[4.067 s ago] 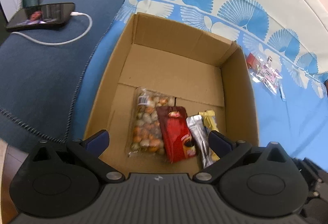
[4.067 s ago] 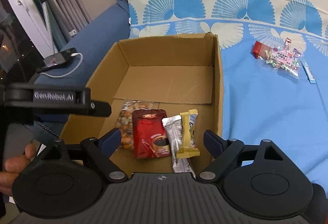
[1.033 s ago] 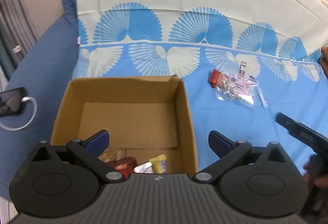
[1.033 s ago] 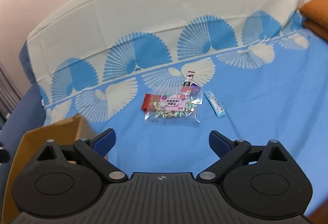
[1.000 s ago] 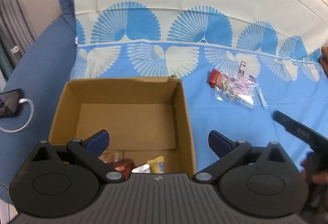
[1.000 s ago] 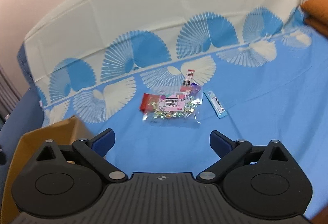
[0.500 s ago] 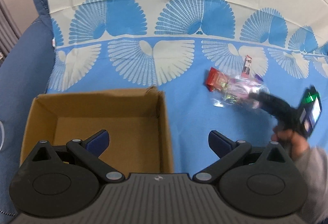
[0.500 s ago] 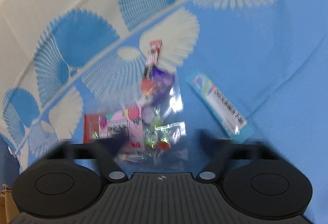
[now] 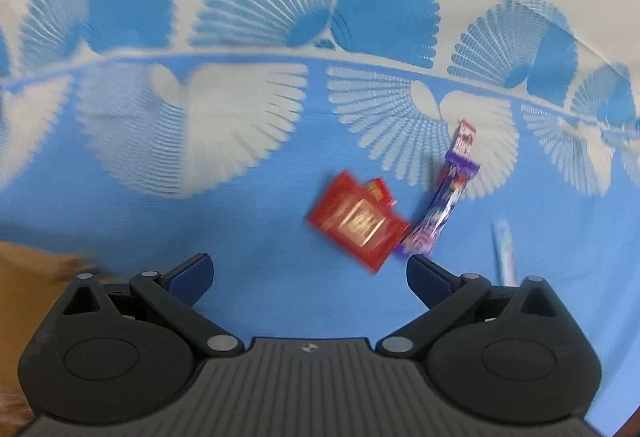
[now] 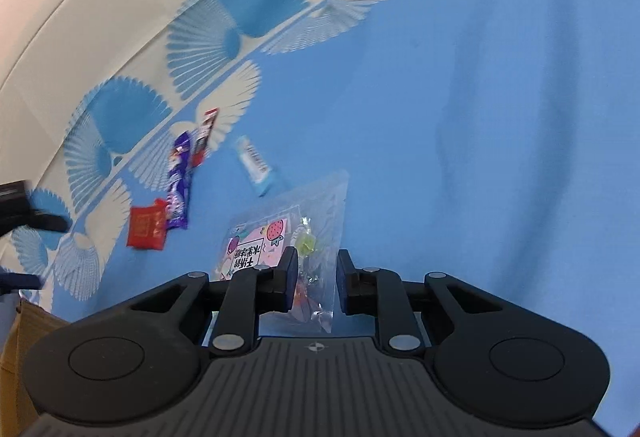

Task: Organize snacks
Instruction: 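Move both tools over the pink candy bag and red envelope packet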

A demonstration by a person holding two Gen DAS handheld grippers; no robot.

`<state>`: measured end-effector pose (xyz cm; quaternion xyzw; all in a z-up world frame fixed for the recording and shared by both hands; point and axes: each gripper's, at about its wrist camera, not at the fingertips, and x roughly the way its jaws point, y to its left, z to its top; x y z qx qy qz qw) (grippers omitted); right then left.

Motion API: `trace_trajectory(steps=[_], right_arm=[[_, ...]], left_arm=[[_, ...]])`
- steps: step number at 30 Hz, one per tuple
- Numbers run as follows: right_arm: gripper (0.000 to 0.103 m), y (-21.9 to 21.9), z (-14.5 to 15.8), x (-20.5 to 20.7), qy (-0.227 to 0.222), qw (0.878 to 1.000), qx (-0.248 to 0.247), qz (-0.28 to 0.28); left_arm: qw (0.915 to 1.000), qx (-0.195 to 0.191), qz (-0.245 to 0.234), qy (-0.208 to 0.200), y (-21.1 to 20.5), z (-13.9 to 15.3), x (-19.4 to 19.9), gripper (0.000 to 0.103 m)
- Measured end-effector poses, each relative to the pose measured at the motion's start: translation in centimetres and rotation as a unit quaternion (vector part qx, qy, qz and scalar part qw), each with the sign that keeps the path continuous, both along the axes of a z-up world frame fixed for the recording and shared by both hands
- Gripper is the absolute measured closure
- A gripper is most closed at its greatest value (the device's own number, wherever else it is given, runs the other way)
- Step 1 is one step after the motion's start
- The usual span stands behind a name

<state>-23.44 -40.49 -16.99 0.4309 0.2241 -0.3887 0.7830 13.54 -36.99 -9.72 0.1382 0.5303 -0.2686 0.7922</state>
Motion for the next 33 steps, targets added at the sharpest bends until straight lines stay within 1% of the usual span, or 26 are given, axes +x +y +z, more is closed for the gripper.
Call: trace_trajectory(steps=[1, 3, 5, 7, 8, 10, 12, 13, 14, 15, 16, 17, 18, 19, 20, 23, 24, 25, 26, 27, 28, 29, 30, 31, 32, 33], right_arm=[[0.079, -0.2, -0.2, -0.6, -0.005, 1.000, 0.003, -0.001], [0.076, -0.4, -0.6, -0.6, -0.007, 1.000, 0.008, 0.000], [0.072, -0.7, -1.0, -0.4, -0.011, 1.000, 0.015, -0.001], [0.053, -1.1, -1.3, -0.3, -0.016, 0.999, 0.028, -0.004], [0.048, -1.1, -1.2, -0.2, -0.023, 0.999, 0.030, -0.003], [0.025, -1.2, -1.1, 0.4, -0.033, 0.999, 0.028, 0.004], [0.012, -1.1, -1.2, 1.1, -0.039, 0.999, 0.025, 0.014], [0.014, -1.0, -1.2, 1.7, -0.033, 0.999, 0.017, 0.020], [0.020, -0.7, -1.1, 2.2, -0.020, 0.999, 0.002, 0.026], [0.053, -0.3, -1.1, 2.6, -0.002, 0.999, -0.014, 0.030], [0.093, -0.2, -1.2, 2.7, 0.012, 0.999, -0.013, 0.032], [0.098, -0.2, -1.5, 2.7, 0.015, 1.000, 0.006, 0.026], [0.103, -0.1, -1.6, 2.2, 0.003, 1.000, 0.017, 0.013], [0.103, 0.2, -1.4, 1.9, -0.003, 1.000, 0.015, 0.006], [0.103, 0.7, -1.0, 1.7, -0.002, 1.000, 0.006, 0.003], [0.103, 2.2, 0.9, 1.2, 0.001, 0.999, -0.035, 0.007], [0.103, 2.5, 1.3, 1.1, 0.009, 0.999, -0.045, 0.010], [0.098, 2.6, 1.6, 1.2, 0.022, 0.998, -0.053, 0.014], [0.097, 2.6, 1.8, 1.3, 0.034, 0.998, -0.056, 0.023], [0.093, 2.5, 2.0, 1.6, 0.046, 0.997, -0.057, 0.036], [0.069, 2.3, 2.1, 2.2, 0.058, 0.995, -0.056, 0.056], [0.051, 2.1, 2.1, 3.0, 0.071, 0.993, -0.057, 0.078], [0.022, 2.0, 2.2, 3.6, 0.082, 0.989, -0.062, 0.106], [0.016, 1.8, 2.3, 4.4, 0.091, 0.983, -0.072, 0.139], [0.017, 1.8, 2.5, 5.2, 0.103, 0.976, -0.088, 0.168], [0.015, 1.8, 2.6, 6.2, 0.118, 0.967, -0.105, 0.200]], left_arm=[[0.9998, 0.000, 0.008, 0.016, -1.0, -1.1, 0.9, 0.000], [0.9980, 0.000, 0.035, 0.054, -2.5, -3.2, 2.6, 0.000], [0.9936, 0.003, 0.068, 0.090, -3.7, -5.3, 4.0, 0.000], [0.9909, 0.020, 0.081, 0.105, -4.9, -7.2, 4.8, 0.000], [0.9903, 0.035, 0.086, 0.103, -5.3, -7.9, 5.0, 0.000], [0.9881, 0.065, 0.098, 0.100, -5.5, -9.2, 5.3, 0.000], [0.9897, 0.069, 0.093, 0.084, -5.3, -9.4, 4.9, 0.000], [0.9909, 0.068, 0.085, 0.079, -5.2, -9.3, 4.7, 0.001], [0.9918, 0.070, 0.076, 0.074, -5.1, -9.2, 4.4, 0.006], [0.9928, 0.074, 0.072, 0.062, -4.8, -8.7, 4.0, 0.021], [0.9939, 0.069, 0.068, 0.052, -4.4, -8.0, 3.6, 0.054], [0.9945, 0.064, 0.064, 0.053, -4.0, -7.5, 3.4, 0.076], [0.9939, 0.061, 0.061, 0.069, -3.5, -7.1, 3.2, 0.102], [0.9926, 0.054, 0.060, 0.090, -3.0, -6.7, 3.2, 0.103], [0.9925, 0.046, 0.059, 0.096, -2.5, -6.3, 3.0, 0.103], [0.9964, 0.041, 0.029, 0.069, -1.6, -4.7, 1.8, 0.103], [0.9969, 0.042, 0.016, 0.065, -1.3, -4.5, 1.3, 0.103], [0.9971, 0.043, -0.007, 0.063, -1.5, -4.3, 1.0, 0.103], [0.9965, 0.042, -0.033, 0.064, -1.6, -4.4, 0.8, 0.102], [0.9949, 0.046, -0.062, 0.065, -1.7, -4.5, 0.4, 0.093], [0.9921, 0.052, -0.091, 0.070, -1.8, -4.5, 0.0, 0.063], [0.9891, 0.058, -0.115, 0.071, -1.9, -4.6, -0.5, 0.042], [0.9867, 0.068, -0.133, 0.064, -2.0, -4.7, -0.7, 0.010], [0.9867, 0.071, -0.142, 0.035, -2.0, -4.4, -1.0, 0.003], [0.9861, 0.072, -0.149, -0.001, -1.9, -4.1, -1.4, 0.003], [0.9836, 0.079, -0.160, -0.024, -2.0, -3.8, -1.6, 0.003]])
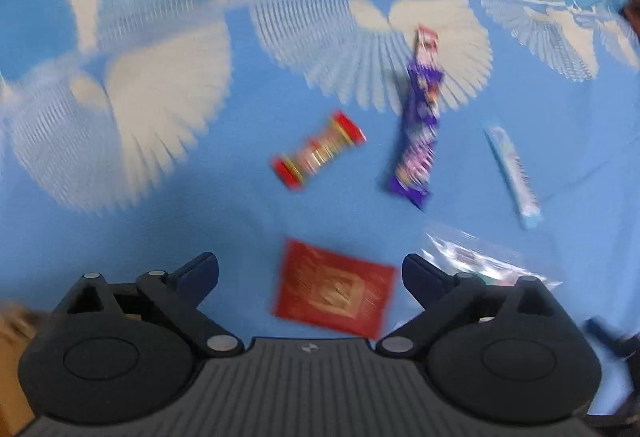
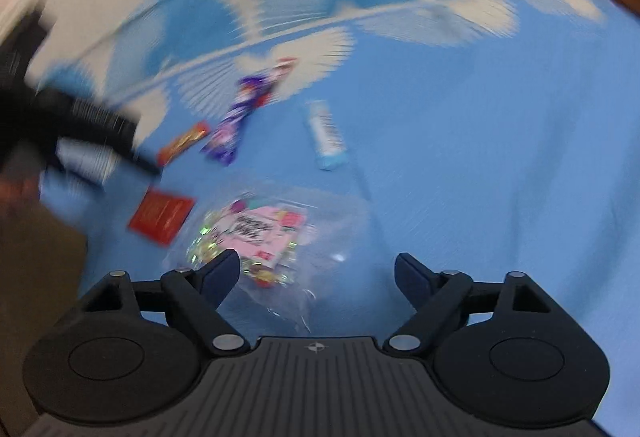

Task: Organize snacks
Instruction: 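Move both tools over the pink candy bag and red envelope packet, then grasp the pink candy bag with right gripper while left gripper grasps red envelope packet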

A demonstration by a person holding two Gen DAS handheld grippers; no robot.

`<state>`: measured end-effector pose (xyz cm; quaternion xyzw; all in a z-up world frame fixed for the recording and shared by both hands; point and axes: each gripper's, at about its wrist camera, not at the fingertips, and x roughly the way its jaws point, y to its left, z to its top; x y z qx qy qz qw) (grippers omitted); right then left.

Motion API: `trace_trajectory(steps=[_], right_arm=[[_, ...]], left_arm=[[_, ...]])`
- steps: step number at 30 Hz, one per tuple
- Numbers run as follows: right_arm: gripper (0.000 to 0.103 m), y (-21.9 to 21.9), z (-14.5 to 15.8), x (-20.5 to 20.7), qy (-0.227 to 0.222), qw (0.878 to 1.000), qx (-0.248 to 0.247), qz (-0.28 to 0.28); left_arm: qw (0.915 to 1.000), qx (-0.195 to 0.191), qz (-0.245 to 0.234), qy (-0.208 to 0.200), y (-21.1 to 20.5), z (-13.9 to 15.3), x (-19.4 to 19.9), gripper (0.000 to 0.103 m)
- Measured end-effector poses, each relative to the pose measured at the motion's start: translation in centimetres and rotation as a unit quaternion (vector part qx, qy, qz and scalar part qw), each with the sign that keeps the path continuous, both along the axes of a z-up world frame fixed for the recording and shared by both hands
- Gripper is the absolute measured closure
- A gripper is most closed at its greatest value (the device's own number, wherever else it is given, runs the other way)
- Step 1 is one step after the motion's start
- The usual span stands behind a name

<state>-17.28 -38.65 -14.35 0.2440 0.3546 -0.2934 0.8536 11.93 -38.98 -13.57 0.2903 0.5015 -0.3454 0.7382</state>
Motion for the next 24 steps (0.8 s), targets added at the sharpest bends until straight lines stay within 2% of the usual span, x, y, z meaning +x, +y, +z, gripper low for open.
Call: trace_trajectory(steps=[2, 3, 5, 7, 9, 10, 11, 13, 15, 17, 18, 19, 21, 24], right_arm=[[0.009, 0.3, 0.0, 2.1, 0.034, 0.996, -0.034, 0.070], [0.006, 0.6, -0.1, 3.3, 0.053, 0.991, -0.049, 0.111], [0.005, 1.7, -0.5, 5.3, 0.093, 0.977, -0.080, 0.174], [0.000, 3.4, -1.2, 6.9, 0.118, 0.955, -0.124, 0.244], [0.000, 5.0, -2.7, 8.0, 0.148, 0.922, -0.182, 0.307], [0.000, 5.3, -3.3, 8.0, 0.140, 0.913, -0.204, 0.323], [0.001, 5.0, -3.3, 7.8, 0.117, 0.913, -0.210, 0.328], [0.004, 3.0, -3.4, 7.7, 0.098, 0.936, -0.155, 0.300], [0.016, 1.3, -3.2, 6.9, 0.079, 0.956, -0.136, 0.249], [0.035, 0.3, -2.9, 6.0, 0.065, 0.966, -0.127, 0.217], [0.058, -0.1, -2.7, 5.6, 0.058, 0.970, -0.126, 0.201], [0.074, -0.4, -2.5, 5.2, 0.054, 0.972, -0.128, 0.188], [0.083, -0.8, -2.1, 4.9, 0.044, 0.978, -0.118, 0.169], [0.084, -1.3, -2.0, 4.2, 0.025, 0.988, -0.090, 0.123]], left_arm=[[0.9998, 0.015, -0.009, -0.007, -0.4, -0.2, 0.5, 0.003], [0.9998, 0.021, -0.004, -0.005, -0.6, -0.4, 0.8, 0.003], [0.9995, 0.030, -0.002, -0.010, -0.6, -0.5, 1.2, 0.003], [0.9993, 0.035, -0.004, -0.016, -0.4, -0.7, 1.5, 0.003], [0.9991, 0.039, -0.004, -0.014, -0.2, -0.8, 1.7, 0.003], [0.9990, 0.043, -0.004, -0.011, -0.2, -1.0, 1.9, 0.003], [0.9989, 0.045, -0.005, -0.010, -0.1, -1.1, 1.9, 0.003], [0.9987, 0.049, -0.013, -0.012, 0.0, -1.3, 1.9, 0.003], [0.9984, 0.051, -0.023, -0.011, 0.0, -1.6, 1.8, 0.003], [0.9983, 0.051, -0.027, -0.003, 0.0, -1.8, 1.7, 0.003], [0.9983, 0.050, -0.028, 0.002, -0.1, -1.9, 1.7, 0.003], [0.9983, 0.049, -0.030, 0.007, -0.2, -2.0, 1.6, 0.003], [0.9978, 0.050, -0.041, 0.014, -0.4, -2.2, 1.1, 0.003], [0.9959, 0.052, -0.062, 0.041, -1.0, -2.8, 0.4, 0.002]])
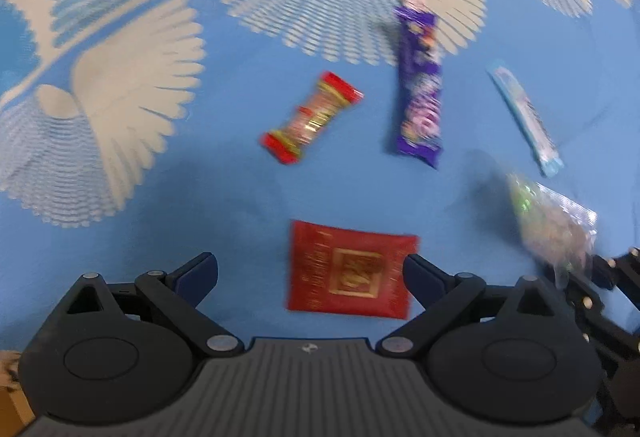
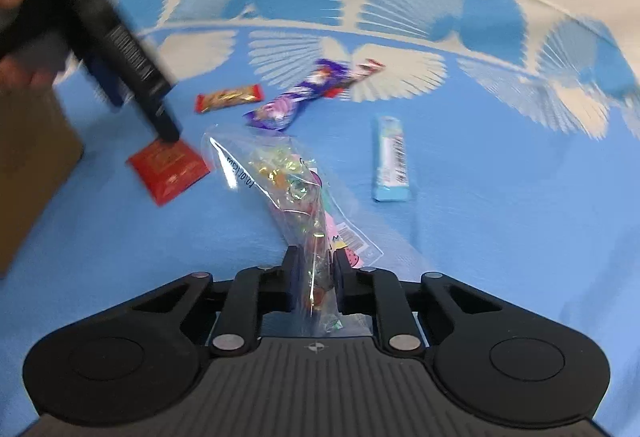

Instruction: Organize snacks

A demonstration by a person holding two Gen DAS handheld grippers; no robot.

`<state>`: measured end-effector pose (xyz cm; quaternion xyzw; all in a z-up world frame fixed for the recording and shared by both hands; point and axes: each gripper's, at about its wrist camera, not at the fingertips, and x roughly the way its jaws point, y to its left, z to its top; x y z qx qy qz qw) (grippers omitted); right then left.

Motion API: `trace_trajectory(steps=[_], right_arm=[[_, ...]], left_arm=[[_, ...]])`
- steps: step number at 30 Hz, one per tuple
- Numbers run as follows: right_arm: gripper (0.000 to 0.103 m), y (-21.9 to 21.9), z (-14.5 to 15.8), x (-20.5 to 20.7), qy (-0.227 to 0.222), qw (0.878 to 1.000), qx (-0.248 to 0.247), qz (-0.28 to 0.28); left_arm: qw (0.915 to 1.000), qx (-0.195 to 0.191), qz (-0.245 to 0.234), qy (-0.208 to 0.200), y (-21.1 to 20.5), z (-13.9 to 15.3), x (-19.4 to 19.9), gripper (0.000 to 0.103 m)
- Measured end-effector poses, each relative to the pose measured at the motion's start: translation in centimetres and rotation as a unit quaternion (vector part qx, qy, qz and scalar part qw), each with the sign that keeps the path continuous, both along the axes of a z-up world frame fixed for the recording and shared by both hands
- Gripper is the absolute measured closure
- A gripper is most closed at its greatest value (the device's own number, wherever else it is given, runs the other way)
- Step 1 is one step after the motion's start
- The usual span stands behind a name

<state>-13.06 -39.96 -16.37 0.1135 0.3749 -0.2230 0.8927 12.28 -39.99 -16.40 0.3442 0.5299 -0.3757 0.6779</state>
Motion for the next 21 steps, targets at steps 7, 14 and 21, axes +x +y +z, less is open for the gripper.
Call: trace_trajectory(steps=[7, 14, 21], right_arm=[[0.084, -0.3, -0.8, -1.3, -0.030, 0.998, 0.038, -0.049], [0.087, -0.1, -0.5, -1.9, -0.047, 0.996, 0.046, -0.061], [0.089, 1.7, 2.6, -3.3, -0.097, 0.990, 0.045, -0.091]], left_arm=[[0.9991, 0.040, -0.010, 0.009, -1.7, -3.9, -1.3, 0.000], [0.9998, -0.017, 0.007, 0.010, -0.2, -1.1, -2.0, 0.042], [0.9971, -0.073, 0.023, -0.003, 2.7, 3.6, -4.1, 0.043]])
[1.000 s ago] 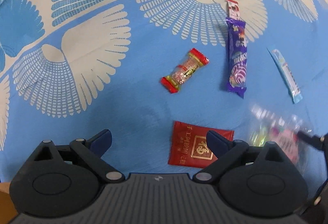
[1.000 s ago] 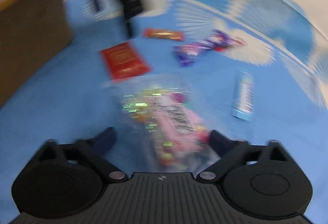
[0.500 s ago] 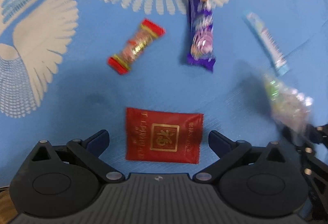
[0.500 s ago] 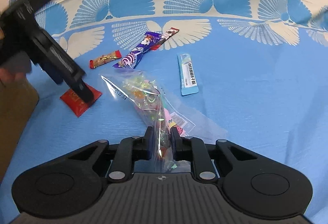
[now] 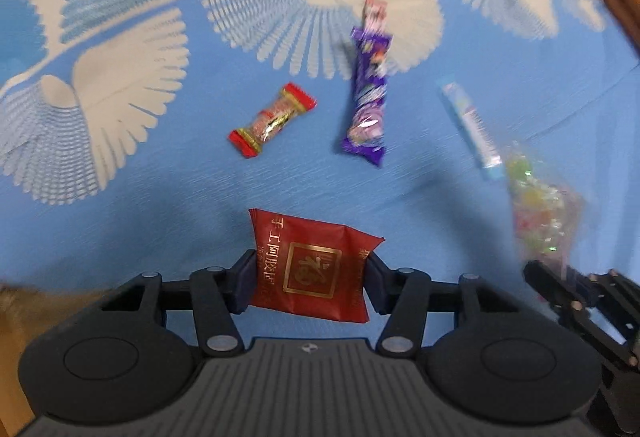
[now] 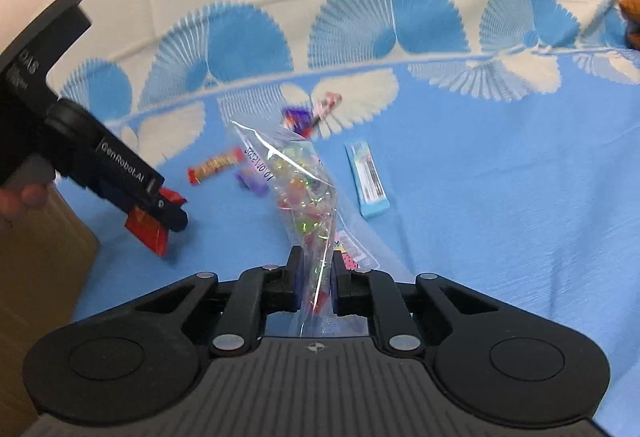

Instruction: Organize snacks

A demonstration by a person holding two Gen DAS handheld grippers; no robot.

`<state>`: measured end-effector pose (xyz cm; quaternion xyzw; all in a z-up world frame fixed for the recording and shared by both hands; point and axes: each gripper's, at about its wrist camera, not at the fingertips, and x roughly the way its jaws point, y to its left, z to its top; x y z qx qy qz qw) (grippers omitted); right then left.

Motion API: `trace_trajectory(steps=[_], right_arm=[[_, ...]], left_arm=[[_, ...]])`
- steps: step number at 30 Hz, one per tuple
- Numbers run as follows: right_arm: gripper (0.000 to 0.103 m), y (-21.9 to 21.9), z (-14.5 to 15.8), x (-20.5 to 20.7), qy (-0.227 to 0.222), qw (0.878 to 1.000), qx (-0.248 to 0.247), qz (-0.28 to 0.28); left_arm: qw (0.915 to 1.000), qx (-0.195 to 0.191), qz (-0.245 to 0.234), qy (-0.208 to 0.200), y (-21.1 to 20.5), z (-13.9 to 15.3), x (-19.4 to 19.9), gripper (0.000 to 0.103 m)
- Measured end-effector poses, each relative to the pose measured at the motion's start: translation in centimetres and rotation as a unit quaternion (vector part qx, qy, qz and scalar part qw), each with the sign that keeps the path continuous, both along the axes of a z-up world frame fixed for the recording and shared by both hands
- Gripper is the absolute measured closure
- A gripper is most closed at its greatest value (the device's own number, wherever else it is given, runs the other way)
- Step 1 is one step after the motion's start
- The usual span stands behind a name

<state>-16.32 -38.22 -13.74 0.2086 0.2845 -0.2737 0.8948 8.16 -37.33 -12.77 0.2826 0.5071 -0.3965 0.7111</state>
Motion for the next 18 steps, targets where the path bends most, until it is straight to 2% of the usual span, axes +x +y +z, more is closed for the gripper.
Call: trace_trajectory(steps=[5, 9, 14, 18], right_arm=[[0.089, 2.9, 3.6, -1.2, -0.028, 0.999, -0.021, -0.005], [0.089, 6.3, 6.8, -2.1, -0.048, 0.998, -0.036, -0.004], [0.089, 11.6, 10.6, -2.9, -0.061, 0.996, -0.050, 0.028], [0.089, 16.1, 13.2, -3.0, -0.057, 0.994, -0.057, 0.070]], left_arm=[[0.9981, -0.061, 0.006, 0.012, 5.5, 5.0, -2.9, 0.043], [0.9953, -0.092, 0.019, 0.023, 11.1, 8.1, -5.1, 0.043], [0.9914, -0.118, 0.048, 0.031, 19.1, 11.3, -7.7, 0.043], [0.9899, -0.124, 0.068, 0.006, 25.5, 13.1, -9.2, 0.043]])
